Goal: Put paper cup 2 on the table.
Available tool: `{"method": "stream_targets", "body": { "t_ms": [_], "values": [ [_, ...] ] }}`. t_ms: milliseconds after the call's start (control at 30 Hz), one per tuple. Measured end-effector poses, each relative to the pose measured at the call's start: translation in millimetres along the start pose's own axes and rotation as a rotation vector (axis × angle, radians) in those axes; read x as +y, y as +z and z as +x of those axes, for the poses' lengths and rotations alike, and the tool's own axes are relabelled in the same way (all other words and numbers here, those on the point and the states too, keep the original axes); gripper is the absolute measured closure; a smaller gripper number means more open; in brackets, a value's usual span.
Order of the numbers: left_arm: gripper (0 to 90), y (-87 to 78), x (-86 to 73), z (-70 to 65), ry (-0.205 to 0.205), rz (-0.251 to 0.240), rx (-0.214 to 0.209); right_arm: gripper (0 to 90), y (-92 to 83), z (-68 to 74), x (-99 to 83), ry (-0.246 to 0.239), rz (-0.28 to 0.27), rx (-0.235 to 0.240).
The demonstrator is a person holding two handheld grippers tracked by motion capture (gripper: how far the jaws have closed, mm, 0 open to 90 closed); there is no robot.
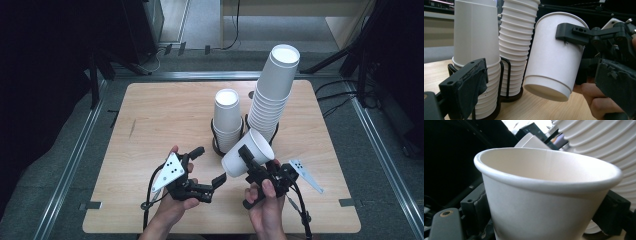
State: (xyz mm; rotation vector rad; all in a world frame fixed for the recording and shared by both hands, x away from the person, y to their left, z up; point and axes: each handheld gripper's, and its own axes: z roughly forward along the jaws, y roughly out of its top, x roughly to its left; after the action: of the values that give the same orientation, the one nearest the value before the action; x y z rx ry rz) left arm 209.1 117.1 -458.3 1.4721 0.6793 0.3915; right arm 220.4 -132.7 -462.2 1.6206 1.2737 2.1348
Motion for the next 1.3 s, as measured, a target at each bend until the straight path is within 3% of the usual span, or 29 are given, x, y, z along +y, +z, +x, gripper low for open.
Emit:
{"method": "stream_targets", "body": {
  "t_ms": [300, 400, 700, 1033, 1300],
  "values": [
    [0.0, 1.1, -1.1, 1.3, -0.012, 0.012, -0.014, 15.3, -3.3, -5.6, 4.0, -0.205, -0.007, -0.102],
    [0.0, 1.6, -1.7, 1.5, -0.013, 0.016, -0.013, 15.3, -4.3, -7.6, 5.0, -0.25, -0.011, -0.121],
    [0.0, 1.1, -1.8, 3.4, -0.013, 0.019, -0.004, 15.3, -4.9, -18.4, 7.8, -0.478, -0.051, -0.207],
    [0.0, 1.0, -2.5, 5.4, -0.018, 0.021, 0.003, 15.2, -9.4, -40.3, 16.1, -0.642, -0.082, -0.317],
    [0.0, 0.2, -2.3, 7.2, -0.024, 0.022, 0.009, 15.0, -9.6, -58.9, 21.9, -0.678, -0.093, -0.361]
  ]
}}
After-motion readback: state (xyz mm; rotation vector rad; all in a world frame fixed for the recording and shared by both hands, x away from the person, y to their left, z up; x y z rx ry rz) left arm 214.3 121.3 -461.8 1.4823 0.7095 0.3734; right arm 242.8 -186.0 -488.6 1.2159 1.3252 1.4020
